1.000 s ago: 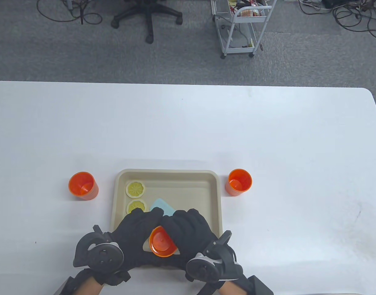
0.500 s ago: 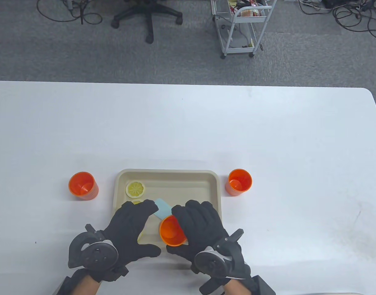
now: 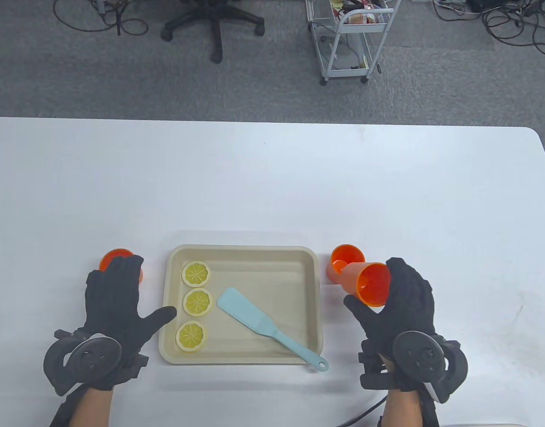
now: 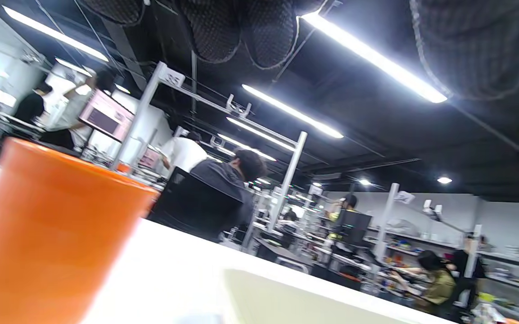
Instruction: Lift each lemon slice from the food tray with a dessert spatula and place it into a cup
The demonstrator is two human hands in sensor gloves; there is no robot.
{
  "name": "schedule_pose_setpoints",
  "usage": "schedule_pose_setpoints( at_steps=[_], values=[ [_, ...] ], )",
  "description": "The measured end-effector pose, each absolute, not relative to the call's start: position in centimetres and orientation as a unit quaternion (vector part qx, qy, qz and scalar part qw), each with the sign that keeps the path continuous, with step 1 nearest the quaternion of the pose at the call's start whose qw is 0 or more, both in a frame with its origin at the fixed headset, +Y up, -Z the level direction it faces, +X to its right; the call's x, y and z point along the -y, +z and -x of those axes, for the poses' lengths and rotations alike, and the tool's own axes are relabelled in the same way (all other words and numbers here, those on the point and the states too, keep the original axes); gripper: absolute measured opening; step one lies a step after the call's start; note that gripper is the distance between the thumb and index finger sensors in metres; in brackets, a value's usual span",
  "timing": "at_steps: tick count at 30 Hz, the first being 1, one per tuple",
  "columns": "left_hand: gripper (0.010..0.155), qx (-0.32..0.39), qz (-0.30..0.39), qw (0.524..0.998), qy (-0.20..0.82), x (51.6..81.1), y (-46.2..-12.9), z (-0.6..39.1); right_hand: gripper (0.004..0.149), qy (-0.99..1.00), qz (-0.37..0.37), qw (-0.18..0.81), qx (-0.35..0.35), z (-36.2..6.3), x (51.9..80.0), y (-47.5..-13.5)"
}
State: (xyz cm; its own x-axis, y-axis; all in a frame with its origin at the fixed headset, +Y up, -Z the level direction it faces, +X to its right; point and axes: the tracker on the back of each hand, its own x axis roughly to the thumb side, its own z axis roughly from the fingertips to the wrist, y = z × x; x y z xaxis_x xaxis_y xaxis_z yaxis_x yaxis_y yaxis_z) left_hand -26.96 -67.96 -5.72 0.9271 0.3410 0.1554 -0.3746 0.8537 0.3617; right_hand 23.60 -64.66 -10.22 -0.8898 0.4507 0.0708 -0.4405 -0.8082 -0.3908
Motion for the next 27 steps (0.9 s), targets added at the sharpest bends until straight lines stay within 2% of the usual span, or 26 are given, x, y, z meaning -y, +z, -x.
schedule_pose_setpoints(
  at_steps=[7,14,27],
  values=[
    [0.110,-0.015,-0.177,0.970,0.165,69.4,-6.5,29.0,0.105,0.958,0.115,0.211,0.156,-26.3,66.9,-11.6],
    [0.108,-0.042,-0.150,0.972,0.175,70.5,-7.2,30.2,0.105,0.970,0.129,0.190,0.083,-26.1,69.3,-13.1],
    [0.108,-0.057,-0.136,0.970,0.191,71.0,-7.5,30.9,0.104,0.976,0.150,0.157,-0.002,-26.4,72.7,-14.9]
  ],
)
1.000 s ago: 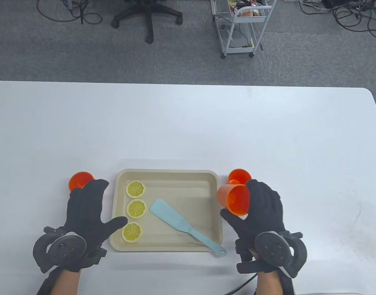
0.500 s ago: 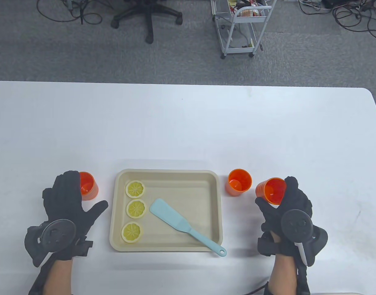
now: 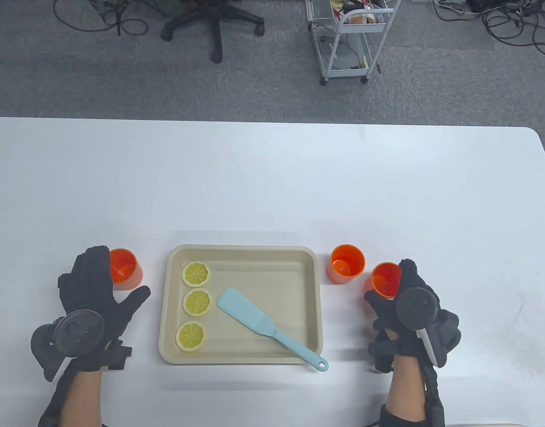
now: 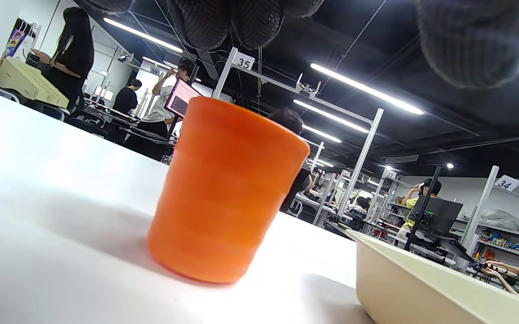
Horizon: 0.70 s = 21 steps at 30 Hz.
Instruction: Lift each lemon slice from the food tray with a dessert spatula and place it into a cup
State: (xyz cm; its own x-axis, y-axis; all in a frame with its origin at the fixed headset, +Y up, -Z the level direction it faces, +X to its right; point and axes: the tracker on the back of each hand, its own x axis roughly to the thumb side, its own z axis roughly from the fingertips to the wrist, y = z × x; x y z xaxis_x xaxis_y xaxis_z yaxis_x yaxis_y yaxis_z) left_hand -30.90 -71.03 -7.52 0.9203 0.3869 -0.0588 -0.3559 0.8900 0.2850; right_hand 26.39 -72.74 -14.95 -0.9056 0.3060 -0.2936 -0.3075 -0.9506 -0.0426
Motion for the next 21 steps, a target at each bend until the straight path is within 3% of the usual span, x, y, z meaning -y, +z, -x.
schedule_pose_setpoints(
  at_steps=[10,14,21],
  values=[
    [0.108,-0.066,-0.130,0.971,0.192,71.0,-7.6,31.1,0.104,0.974,0.154,0.164,-0.025,-26.6,73.4,-15.0],
    [0.107,-0.077,-0.131,0.969,0.197,71.0,-7.7,31.3,0.117,0.978,0.141,0.155,-0.013,-26.0,72.3,-14.4],
    [0.113,-0.122,-0.079,0.967,0.210,72.4,-9.1,32.3,0.115,0.980,0.105,0.143,0.090,-23.7,68.9,-12.6]
  ],
)
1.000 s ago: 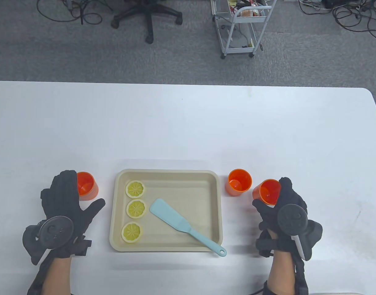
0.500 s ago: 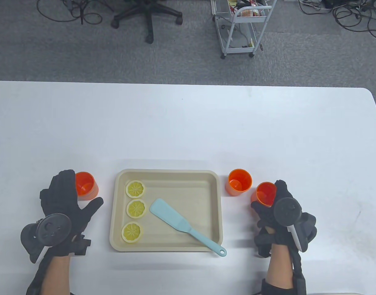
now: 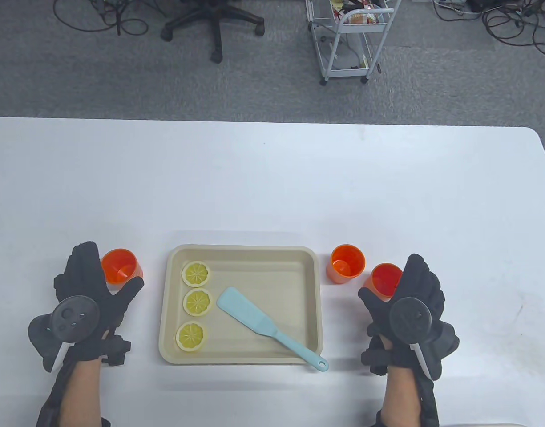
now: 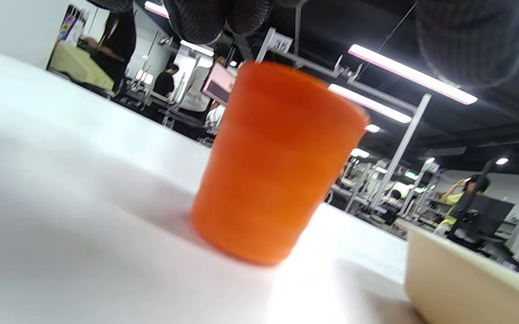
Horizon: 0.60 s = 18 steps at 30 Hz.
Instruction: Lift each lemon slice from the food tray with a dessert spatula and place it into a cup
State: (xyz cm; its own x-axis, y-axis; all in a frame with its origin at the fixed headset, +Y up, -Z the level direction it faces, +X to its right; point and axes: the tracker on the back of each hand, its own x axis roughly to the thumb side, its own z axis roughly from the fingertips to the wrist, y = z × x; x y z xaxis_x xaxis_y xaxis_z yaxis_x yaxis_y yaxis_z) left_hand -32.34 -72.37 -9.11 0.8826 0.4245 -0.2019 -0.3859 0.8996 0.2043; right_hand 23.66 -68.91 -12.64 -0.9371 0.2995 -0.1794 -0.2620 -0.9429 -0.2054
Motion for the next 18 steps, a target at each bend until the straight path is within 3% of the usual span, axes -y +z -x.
schedule_pose_setpoints(
  at_steps=[8,18],
  values=[
    [0.116,-0.140,-0.019,0.973,0.181,74.0,-10.4,32.1,0.113,0.980,0.062,0.148,0.116,-22.0,67.6,-11.6],
    [0.103,-0.143,-0.012,0.967,0.210,74.6,-10.7,32.2,0.111,0.981,0.039,0.149,0.119,-21.1,67.4,-11.4]
  ],
)
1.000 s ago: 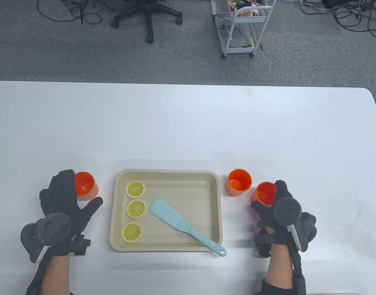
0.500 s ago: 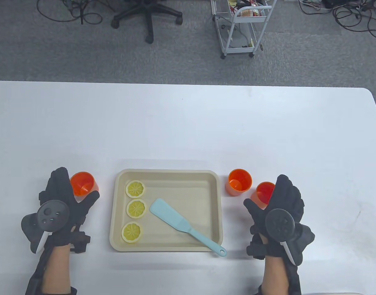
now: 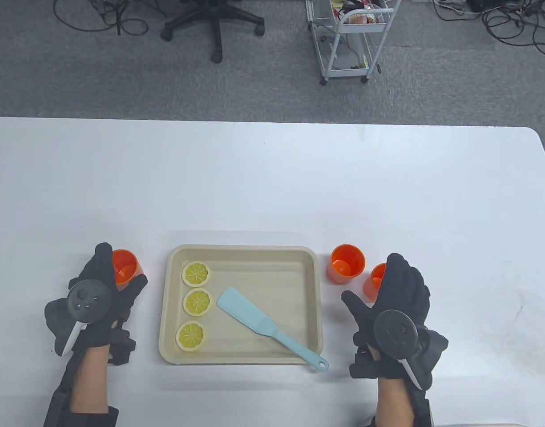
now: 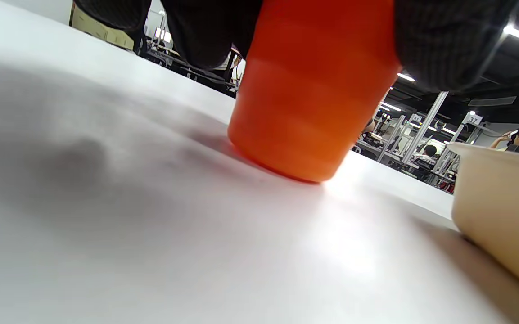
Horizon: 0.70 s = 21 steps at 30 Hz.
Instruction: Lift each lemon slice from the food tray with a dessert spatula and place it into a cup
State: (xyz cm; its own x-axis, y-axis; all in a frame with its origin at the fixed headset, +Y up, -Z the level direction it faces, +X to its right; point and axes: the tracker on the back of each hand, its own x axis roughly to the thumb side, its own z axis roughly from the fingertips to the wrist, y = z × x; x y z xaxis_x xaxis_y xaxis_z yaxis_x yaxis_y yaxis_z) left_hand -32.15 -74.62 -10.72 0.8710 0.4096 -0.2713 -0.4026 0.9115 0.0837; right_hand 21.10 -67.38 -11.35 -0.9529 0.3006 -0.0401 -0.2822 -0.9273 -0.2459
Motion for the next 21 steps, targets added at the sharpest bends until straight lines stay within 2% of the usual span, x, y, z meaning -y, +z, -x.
schedule_pose_setpoints(
  at_steps=[4,9,11,15,21],
  values=[
    [0.104,-0.136,-0.017,0.965,0.222,74.3,-10.4,32.4,0.110,0.979,0.027,0.157,0.125,-20.7,67.0,-11.1],
    [0.108,-0.108,-0.072,0.957,0.259,72.2,-9.2,32.3,0.108,0.973,-0.007,0.192,0.131,-19.6,66.3,-10.4],
    [0.110,-0.082,-0.104,0.946,0.296,70.9,-8.6,32.0,0.106,0.962,-0.036,0.231,0.138,-18.8,66.0,-10.0],
    [0.113,-0.033,-0.127,0.945,0.299,69.3,-7.8,30.5,0.105,0.943,-0.104,0.296,0.111,-16.9,65.6,-9.4],
    [0.116,0.083,-0.128,0.951,0.268,67.6,-6.9,26.4,0.105,0.937,-0.189,0.281,0.078,-12.7,66.0,-8.3]
  ],
)
